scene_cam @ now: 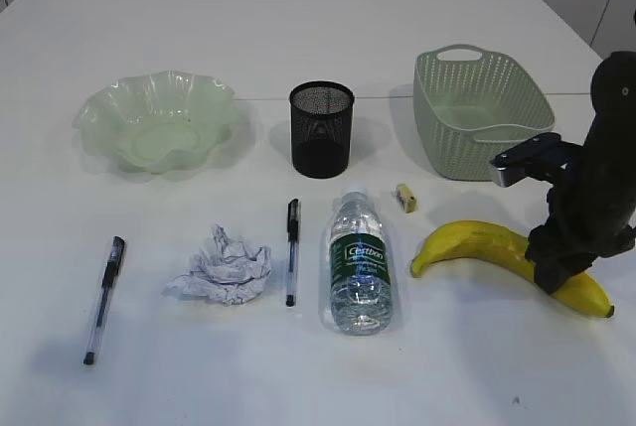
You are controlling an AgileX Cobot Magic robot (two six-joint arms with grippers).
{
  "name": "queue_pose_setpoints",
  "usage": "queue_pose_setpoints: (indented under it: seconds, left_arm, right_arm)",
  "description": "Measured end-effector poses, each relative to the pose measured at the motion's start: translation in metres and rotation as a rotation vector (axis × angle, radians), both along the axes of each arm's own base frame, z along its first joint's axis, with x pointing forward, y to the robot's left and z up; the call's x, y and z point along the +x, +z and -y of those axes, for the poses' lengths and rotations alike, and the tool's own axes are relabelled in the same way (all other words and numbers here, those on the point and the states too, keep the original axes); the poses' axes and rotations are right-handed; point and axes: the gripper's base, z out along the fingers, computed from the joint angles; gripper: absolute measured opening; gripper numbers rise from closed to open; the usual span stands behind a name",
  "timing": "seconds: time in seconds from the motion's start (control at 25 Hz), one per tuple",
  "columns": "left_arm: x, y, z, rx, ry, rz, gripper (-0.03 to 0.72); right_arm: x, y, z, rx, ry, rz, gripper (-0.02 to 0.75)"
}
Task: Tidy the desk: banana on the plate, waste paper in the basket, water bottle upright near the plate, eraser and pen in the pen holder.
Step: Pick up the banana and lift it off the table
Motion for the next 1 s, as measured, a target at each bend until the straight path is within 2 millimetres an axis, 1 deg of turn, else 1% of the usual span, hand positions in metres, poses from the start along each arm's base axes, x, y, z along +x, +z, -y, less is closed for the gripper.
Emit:
queue_pose_setpoints:
  seconds: [0.12, 0.32, 0.48, 0.64, 0.8, 1.0]
  left_arm:
    - [0.0, 0.0, -0.0001, 0.001, 0.0, 0.0, 0.353]
    - [0.0, 0.0, -0.0001, 0.001, 0.0, 0.0, 0.353]
    - [0.0, 0.0, -0.0001, 0.001, 0.0, 0.0, 0.353]
    - [0.0, 0.0, -0.0001, 0.001, 0.0, 0.0, 0.347]
    - [0.0, 0.0, -0.0001, 0.001, 0.0, 0.0, 0.342]
    - [0.0, 0.0, 0.0, -0.001, 0.0, 0.0, 0.342]
  right_arm:
    - [0.0, 0.0, 0.0, 0.0, 0.0, 0.0, 0.406]
    - [0.0003, 0.0, -0.0005, 0.005, -0.004, 0.004, 0.329]
    - [0.0003, 0.0, -0.0007, 0.008, -0.006, 0.003, 0.314]
    - [0.0003, 0.0, -0.0009, 0.011, -0.01, 0.003, 0.278]
    - [0.0002, 0.0, -0.0018, 0.02, -0.018, 0.003, 0.272]
    - [-0.0014, -0.0001, -0.0044, 0.051, -0.083, -0.015, 0.272]
